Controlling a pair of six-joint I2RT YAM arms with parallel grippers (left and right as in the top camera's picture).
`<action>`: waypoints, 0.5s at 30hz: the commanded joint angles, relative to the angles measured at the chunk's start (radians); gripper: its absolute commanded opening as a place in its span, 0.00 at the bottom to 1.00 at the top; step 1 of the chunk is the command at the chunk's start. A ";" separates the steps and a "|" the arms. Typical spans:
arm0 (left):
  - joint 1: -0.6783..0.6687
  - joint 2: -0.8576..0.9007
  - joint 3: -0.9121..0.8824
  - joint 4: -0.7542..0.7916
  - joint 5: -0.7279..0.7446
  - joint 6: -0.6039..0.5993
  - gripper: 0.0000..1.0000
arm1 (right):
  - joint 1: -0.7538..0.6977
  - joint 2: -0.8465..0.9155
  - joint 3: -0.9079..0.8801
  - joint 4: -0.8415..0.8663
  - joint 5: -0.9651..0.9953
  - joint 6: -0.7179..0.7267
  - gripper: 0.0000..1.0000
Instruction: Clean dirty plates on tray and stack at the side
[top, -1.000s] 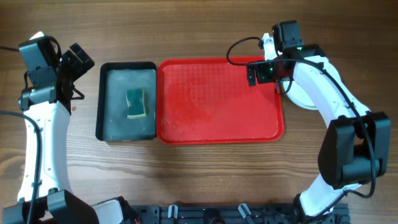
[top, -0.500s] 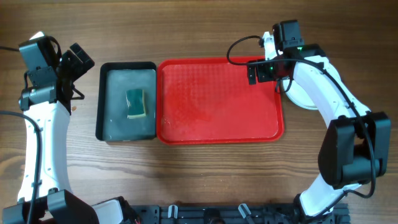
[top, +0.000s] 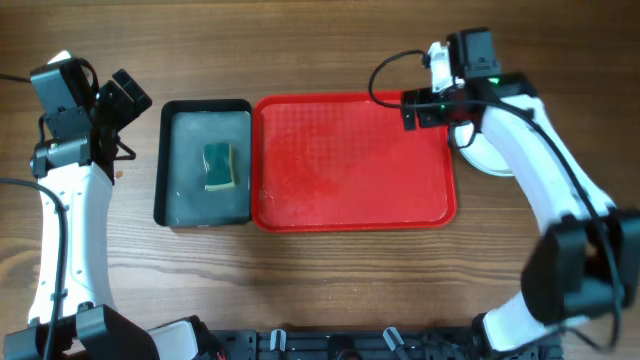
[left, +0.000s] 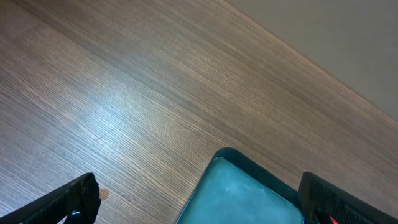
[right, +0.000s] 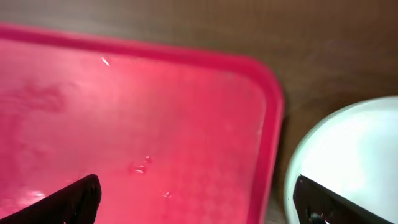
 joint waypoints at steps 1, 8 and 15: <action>0.007 -0.015 0.005 0.002 -0.010 -0.008 1.00 | -0.003 -0.226 -0.003 0.005 0.010 -0.018 1.00; 0.007 -0.015 0.005 0.002 -0.010 -0.008 1.00 | -0.003 -0.513 -0.003 -0.018 0.010 -0.020 1.00; 0.007 -0.015 0.005 0.002 -0.010 -0.008 1.00 | -0.003 -0.719 -0.008 -0.025 0.010 -0.020 1.00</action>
